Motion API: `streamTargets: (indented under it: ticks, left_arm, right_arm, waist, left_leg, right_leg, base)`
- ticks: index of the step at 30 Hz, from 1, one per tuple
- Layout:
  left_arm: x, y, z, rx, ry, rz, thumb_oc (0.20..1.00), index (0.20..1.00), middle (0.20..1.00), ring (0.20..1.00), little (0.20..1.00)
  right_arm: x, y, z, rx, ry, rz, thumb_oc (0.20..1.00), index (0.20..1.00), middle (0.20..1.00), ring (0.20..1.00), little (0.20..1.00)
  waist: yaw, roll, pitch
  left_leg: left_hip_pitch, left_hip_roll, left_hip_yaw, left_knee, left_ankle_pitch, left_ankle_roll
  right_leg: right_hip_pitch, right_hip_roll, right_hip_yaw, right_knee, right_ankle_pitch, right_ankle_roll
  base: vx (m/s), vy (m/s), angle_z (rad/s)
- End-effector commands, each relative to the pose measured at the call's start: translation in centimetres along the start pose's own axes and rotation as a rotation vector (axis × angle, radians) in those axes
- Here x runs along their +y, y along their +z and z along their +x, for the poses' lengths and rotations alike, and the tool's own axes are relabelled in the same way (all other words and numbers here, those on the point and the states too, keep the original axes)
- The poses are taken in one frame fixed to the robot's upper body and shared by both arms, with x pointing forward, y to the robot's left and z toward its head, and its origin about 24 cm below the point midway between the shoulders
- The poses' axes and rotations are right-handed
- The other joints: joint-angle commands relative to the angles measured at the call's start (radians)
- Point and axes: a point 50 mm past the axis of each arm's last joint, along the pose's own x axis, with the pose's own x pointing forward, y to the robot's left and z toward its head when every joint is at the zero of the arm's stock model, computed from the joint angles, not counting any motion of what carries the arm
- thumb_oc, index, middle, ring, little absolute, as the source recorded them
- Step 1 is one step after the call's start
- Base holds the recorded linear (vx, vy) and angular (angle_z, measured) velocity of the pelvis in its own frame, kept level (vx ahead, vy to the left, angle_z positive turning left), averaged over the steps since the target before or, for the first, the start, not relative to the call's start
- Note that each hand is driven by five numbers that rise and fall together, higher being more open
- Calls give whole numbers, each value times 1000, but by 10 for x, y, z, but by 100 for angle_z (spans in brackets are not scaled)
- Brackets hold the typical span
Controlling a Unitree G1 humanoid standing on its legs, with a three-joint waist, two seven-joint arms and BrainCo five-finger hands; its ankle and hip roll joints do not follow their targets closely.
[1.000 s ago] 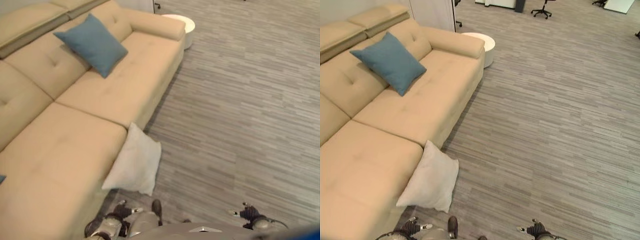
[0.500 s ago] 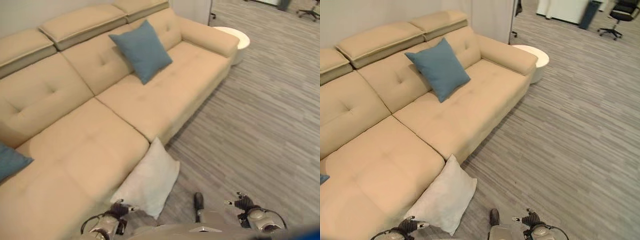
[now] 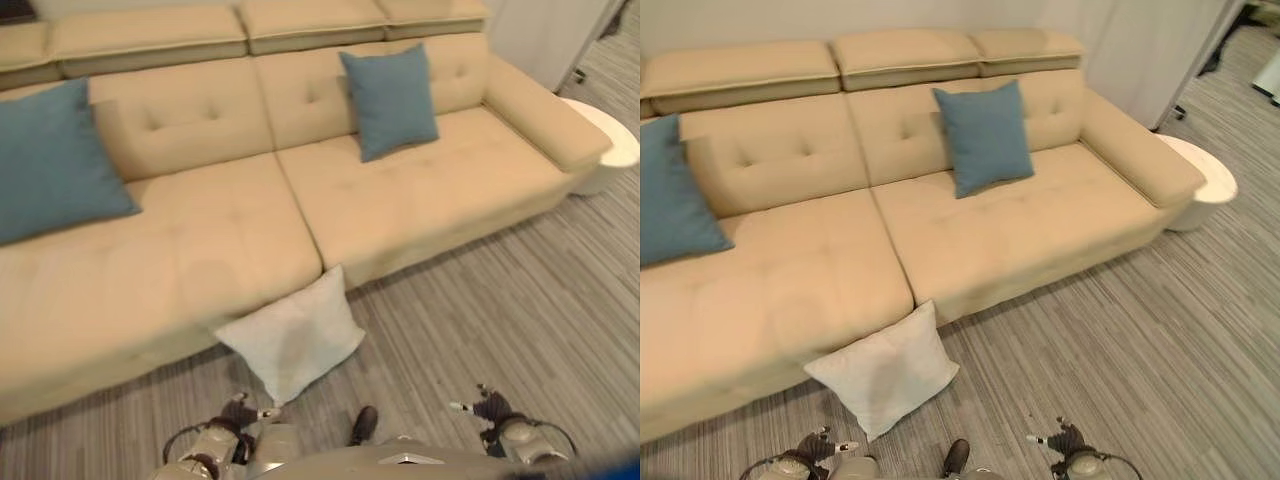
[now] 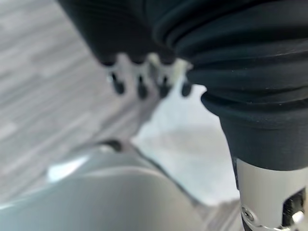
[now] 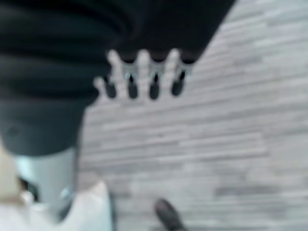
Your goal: Pick up all the scattered cushions and arrange them neatly on the sofa.
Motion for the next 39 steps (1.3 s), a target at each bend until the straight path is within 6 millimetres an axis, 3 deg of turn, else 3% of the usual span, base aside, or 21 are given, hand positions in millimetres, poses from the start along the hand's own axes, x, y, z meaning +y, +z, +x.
streamTargets:
  ticks: [1,4,7,8,11,13,14,15,22,25,27,29,30,32,33,39]
  left_arm:
    - [-9,-5,-1,13,-15,-30,1000,1000,1000,1000,1000]
    - [-6,-11,-2,30,-7,-45,1000,1000,1000,1000,1000]
    - [0,-10,-2,25,10,-55,1000,1000,1000,1000,1000]
    - [3,-7,-1,15,15,-52,1000,1000,1000,1000,1000]
    - [8,-4,0,-2,25,-47,1000,1000,1000,1000,1000]
    - [10,-1,0,-13,36,-54,1000,1000,1000,1000,1000]
    - [12,2,0,-23,41,-53,1000,1000,1000,1000,1000]
    - [12,2,0,-29,40,-51,1000,1000,1000,1000,1000]
    - [10,-4,-1,-12,34,-54,1000,1000,1000,1000,1000]
    - [13,7,1,-48,50,-64,1000,1000,1000,1000,1000]
    - [14,20,2,-92,61,-80,1000,1000,1000,1000,1000]
    - [19,47,3,-184,86,-117,1000,1000,1000,1000,1000]
    - [25,78,1,-288,118,-160,1000,1000,1000,1000,1000]
    - [32,116,-4,-414,148,-214,1000,1000,1000,1000,1000]
    - [40,153,-13,-541,180,-283,1000,1000,1000,1000,1000]
    - [63,234,-42,-774,241,-395,1000,1000,1000,1000,1000]
  right_arm:
    - [-8,13,3,-30,-33,34,1000,1000,1000,1000,1000]
    - [-5,13,3,-30,-24,38,1000,1000,1000,1000,1000]
    - [-6,20,4,-49,-23,37,1000,1000,1000,1000,1000]
    - [-5,23,5,-59,-22,39,1000,1000,1000,1000,1000]
    - [-5,25,5,-64,-12,14,1000,1000,1000,1000,1000]
    - [-4,30,5,-78,-12,16,1000,1000,1000,1000,1000]
    - [-4,34,5,-98,-10,13,1000,1000,1000,1000,1000]
    - [-3,32,5,-94,-1,-7,1000,1000,1000,1000,1000]
    - [-5,29,4,-104,0,-37,1000,1000,1000,1000,1000]
    - [-4,30,3,-120,-2,-23,1000,1000,1000,1000,1000]
    - [-6,33,4,-131,-12,-15,1000,1000,1000,1000,1000]
    - [-11,46,4,-177,-36,3,1000,1000,1000,1000,1000]
    - [-18,66,4,-247,-65,16,1000,1000,1000,1000,1000]
    - [-26,98,3,-352,-100,36,1000,1000,1000,1000,1000]
    - [-38,134,-3,-469,-143,57,1000,1000,1000,1000,1000]
    - [-77,225,-31,-735,-282,107,1000,1000,1000,1000,1000]
  waist:
    - [23,35,-21]
    - [32,37,-20]
    - [32,45,0]
    - [23,47,10]
    - [11,61,13]
    - [12,65,16]
    - [-2,63,28]
    - [-1,55,27]
    - [13,47,-5]
    - [11,46,-6]
    - [11,46,0]
    - [12,45,32]
    - [13,45,77]
    - [10,45,133]
    - [6,49,167]
    - [-12,60,201]
  left_leg:
    - [67,-74,-183,-144,-2,17]
    - [82,-97,-187,-165,-10,45]
    - [104,-130,-221,-183,-18,78]
    - [92,-133,-234,-182,3,87]
    - [112,-139,-287,-203,3,81]
    - [122,-143,-313,-215,4,73]
    - [135,-151,-353,-205,-6,70]
    - [131,-155,-388,-178,-17,67]
    - [129,-124,-424,-187,2,31]
    - [111,-109,-448,-200,23,14]
    - [100,-103,-461,-204,31,9]
    - [63,-99,-469,-196,42,3]
    - [8,-97,-477,-178,51,0]
    - [-91,-99,-480,-137,65,-3]
    - [-179,-98,-475,-104,79,-3]
    - [-435,-97,-462,-11,96,-14]
  right_leg:
    - [45,-71,181,114,-44,140]
    - [31,-117,178,213,-45,159]
    - [-41,-170,231,381,13,180]
    - [-78,-147,292,398,38,170]
    - [-110,-86,424,339,0,152]
    - [-130,-92,448,277,13,157]
    - [-138,-69,532,227,20,163]
    - [-119,-61,570,203,13,165]
    - [-41,-55,489,128,-1,152]
    - [-35,-54,448,131,-18,142]
    - [-40,-55,425,135,-25,138]
    - [-67,-57,402,155,-31,133]
    - [-128,-64,389,196,-32,129]
    - [-238,-73,385,256,-24,125]
    - [-334,-80,389,292,-14,125]
    - [-590,-102,422,374,-1,124]
  base:
    - [181,233,-11]
    - [118,204,-41]
    - [54,199,22]
    - [-6,104,19]
    - [88,46,61]
    - [149,-41,43]
    - [180,-130,68]
    - [183,-155,99]
    - [64,-126,56]
    - [-11,-113,51]
    - [-51,-85,49]
    - [-214,-76,44]
    - [-402,-62,27]
    - [-444,-20,23]
    - [-362,20,24]
    - [-168,37,-1]
